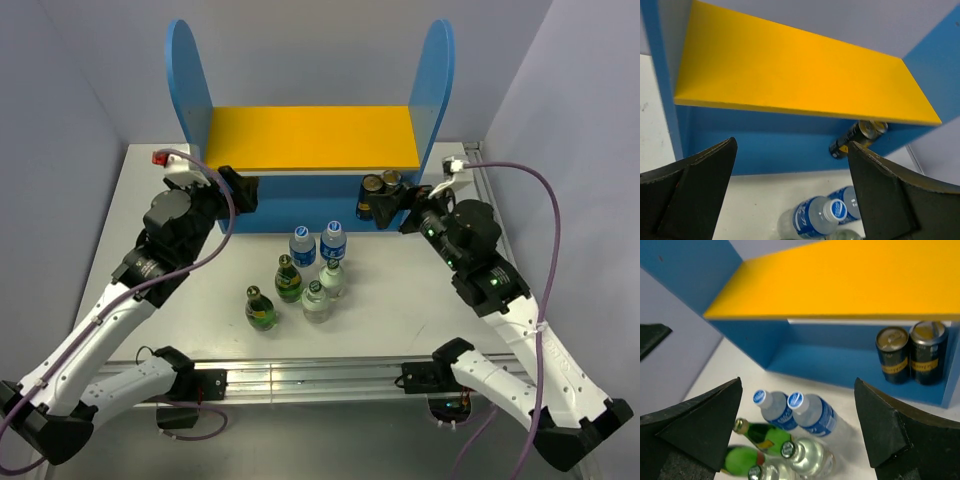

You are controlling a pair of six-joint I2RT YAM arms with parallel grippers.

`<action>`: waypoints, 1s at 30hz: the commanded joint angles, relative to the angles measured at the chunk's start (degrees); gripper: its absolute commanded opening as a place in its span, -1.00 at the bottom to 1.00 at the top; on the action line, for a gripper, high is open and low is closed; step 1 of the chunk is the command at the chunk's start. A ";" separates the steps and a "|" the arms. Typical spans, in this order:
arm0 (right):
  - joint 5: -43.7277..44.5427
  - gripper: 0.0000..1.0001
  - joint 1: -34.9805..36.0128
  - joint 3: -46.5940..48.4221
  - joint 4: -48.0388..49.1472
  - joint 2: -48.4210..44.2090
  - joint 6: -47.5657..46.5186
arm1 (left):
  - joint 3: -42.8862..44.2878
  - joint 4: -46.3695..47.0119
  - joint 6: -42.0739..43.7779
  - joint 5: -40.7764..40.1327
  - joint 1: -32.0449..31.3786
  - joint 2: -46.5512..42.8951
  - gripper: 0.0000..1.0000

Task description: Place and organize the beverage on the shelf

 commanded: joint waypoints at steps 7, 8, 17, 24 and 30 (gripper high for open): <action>16.14 1.00 14.06 -2.37 -2.67 9.55 -3.13 | -4.35 1.50 2.88 1.11 -9.64 1.79 0.97; 17.03 1.00 15.30 -2.46 -1.71 10.27 -3.13 | -4.61 2.12 2.97 1.55 -10.00 2.23 0.97; 23.01 0.97 21.55 -2.90 2.69 19.50 -1.11 | -4.70 5.29 3.58 1.91 -11.58 6.63 0.92; 27.14 0.80 22.52 -4.74 7.26 22.93 -0.94 | -5.67 6.43 3.76 2.52 -11.76 7.77 0.90; 30.39 0.53 22.60 -5.36 10.60 25.74 -1.73 | -6.29 6.52 3.85 2.26 -12.11 8.38 0.89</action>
